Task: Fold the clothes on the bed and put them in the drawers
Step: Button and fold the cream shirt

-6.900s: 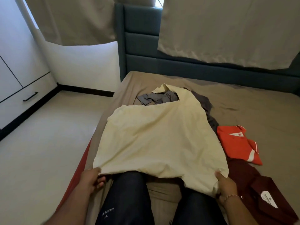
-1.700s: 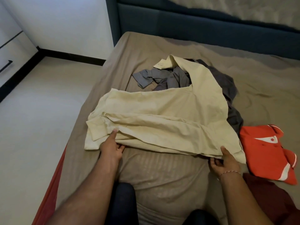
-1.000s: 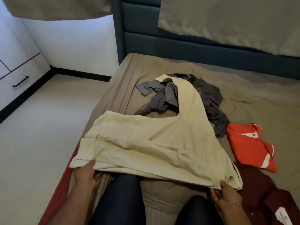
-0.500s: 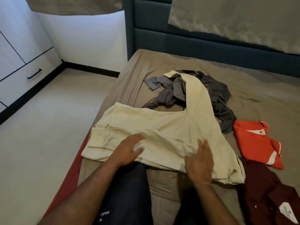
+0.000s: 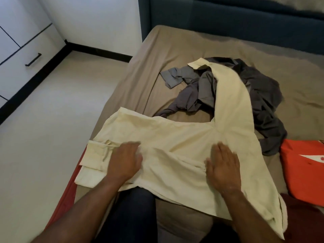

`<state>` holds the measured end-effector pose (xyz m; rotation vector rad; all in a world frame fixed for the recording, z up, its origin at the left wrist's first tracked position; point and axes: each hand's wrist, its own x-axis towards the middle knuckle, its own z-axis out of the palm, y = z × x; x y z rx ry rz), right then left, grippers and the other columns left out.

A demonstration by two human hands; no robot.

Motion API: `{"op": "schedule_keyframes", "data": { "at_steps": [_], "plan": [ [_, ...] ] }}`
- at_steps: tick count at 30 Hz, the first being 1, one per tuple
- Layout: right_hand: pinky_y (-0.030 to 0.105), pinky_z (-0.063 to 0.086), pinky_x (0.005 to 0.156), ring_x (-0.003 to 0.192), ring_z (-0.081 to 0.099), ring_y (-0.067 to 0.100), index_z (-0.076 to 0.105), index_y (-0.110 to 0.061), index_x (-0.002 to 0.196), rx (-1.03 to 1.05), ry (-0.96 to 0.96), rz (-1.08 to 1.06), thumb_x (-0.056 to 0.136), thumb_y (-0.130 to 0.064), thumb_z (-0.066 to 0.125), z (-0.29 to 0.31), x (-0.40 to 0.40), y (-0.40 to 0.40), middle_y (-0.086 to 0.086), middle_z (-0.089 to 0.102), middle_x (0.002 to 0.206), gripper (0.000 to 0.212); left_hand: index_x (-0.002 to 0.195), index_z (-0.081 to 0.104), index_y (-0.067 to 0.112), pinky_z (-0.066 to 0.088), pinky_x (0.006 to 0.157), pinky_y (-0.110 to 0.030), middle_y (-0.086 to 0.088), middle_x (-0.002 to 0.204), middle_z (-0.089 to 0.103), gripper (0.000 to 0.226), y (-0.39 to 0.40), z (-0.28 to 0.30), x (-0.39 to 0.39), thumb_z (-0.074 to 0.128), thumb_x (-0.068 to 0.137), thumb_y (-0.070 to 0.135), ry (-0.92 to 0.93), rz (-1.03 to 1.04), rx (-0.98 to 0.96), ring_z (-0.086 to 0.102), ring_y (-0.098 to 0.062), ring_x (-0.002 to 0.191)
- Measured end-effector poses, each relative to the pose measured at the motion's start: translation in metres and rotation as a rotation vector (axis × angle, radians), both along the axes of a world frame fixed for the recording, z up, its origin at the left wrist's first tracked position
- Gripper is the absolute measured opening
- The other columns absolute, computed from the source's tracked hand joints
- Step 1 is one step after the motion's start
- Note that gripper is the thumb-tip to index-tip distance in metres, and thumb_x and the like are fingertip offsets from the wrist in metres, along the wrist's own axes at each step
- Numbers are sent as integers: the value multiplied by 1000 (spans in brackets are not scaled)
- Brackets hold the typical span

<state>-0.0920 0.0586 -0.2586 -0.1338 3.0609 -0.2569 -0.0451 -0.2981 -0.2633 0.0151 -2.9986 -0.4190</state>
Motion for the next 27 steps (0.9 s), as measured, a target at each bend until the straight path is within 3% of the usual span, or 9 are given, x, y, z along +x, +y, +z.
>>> {"op": "schedule_keyframes", "data": {
  "at_steps": [3, 7, 10, 12, 15, 18, 22, 25, 27],
  "plan": [
    [44, 31, 119, 145, 41, 31, 43, -10, 153, 33, -52, 203, 95, -25, 54, 16, -61, -34, 12, 41, 159, 61, 129, 67, 17, 49, 94, -45, -3, 127, 65, 41, 30, 25, -79, 65, 89, 25, -64, -180, 72, 59, -29, 117],
    [42, 42, 103, 130, 49, 27, 42, -22, 150, 137, -171, 319, 95, -22, 50, 26, -122, -72, 2, 50, 146, 55, 148, 47, 26, 34, 112, -48, -1, 150, 49, 59, 45, 42, -172, 61, 91, 33, -360, -337, -194, 46, -26, 136],
    [49, 29, 117, 132, 49, 27, 42, -22, 148, 308, -243, 307, 94, -23, 51, 23, -143, -73, 3, 55, 141, 54, 146, 45, 31, 28, 117, -56, -2, 140, 55, 58, 31, 45, -201, 62, 91, 31, -572, -314, -352, 56, -27, 127],
    [48, 26, 116, 122, 57, 27, 55, -22, 133, 406, -252, 268, 93, -21, 48, 23, -153, -62, 2, 65, 126, 40, 135, 54, 30, 42, 105, -47, -3, 125, 66, 45, 13, 46, -206, 60, 90, 25, -599, -308, -397, 65, -28, 112],
    [41, 30, 99, 103, 60, 24, 68, -26, 107, 521, -217, 208, 91, -22, 48, 33, -159, -40, -4, 70, 101, 26, 111, 64, 30, 45, 73, -34, -3, 111, 70, 22, -20, 48, -196, 58, 90, 23, -579, -303, -346, 67, -29, 100],
    [46, 28, 99, 105, 55, 23, 71, -28, 100, 602, -179, 160, 88, -21, 52, 46, -155, -24, -6, 68, 95, 24, 91, 60, 26, 36, 67, -32, -3, 95, 65, 5, -47, 54, -180, 62, 88, 29, -428, -315, -307, 64, -30, 92],
    [50, 33, 99, 100, 56, 25, 72, -29, 97, 618, -126, 92, 86, -19, 56, 67, -137, -16, -5, 65, 94, 22, 74, 45, 26, 39, 60, -35, 5, 84, 48, 28, -61, 73, -152, 72, 76, 19, -322, -350, -177, 58, -29, 77],
    [50, 38, 93, 86, 60, 31, 74, -24, 87, 624, -40, 66, 81, -15, 63, 79, -102, -6, -1, 63, 85, 16, 74, 45, 25, 45, 53, -36, 4, 82, 47, 32, -66, 83, -120, 77, 73, 19, -167, -349, -169, 55, -29, 61],
    [51, 39, 89, 78, 59, 33, 74, -19, 79, 576, 64, 95, 75, -12, 67, 79, -73, 9, 4, 62, 79, 10, 75, 51, 21, 37, 47, -30, 1, 81, 52, 29, -72, 84, -92, 79, 70, 19, -72, -371, -229, 53, -28, 53]
  ]
}}
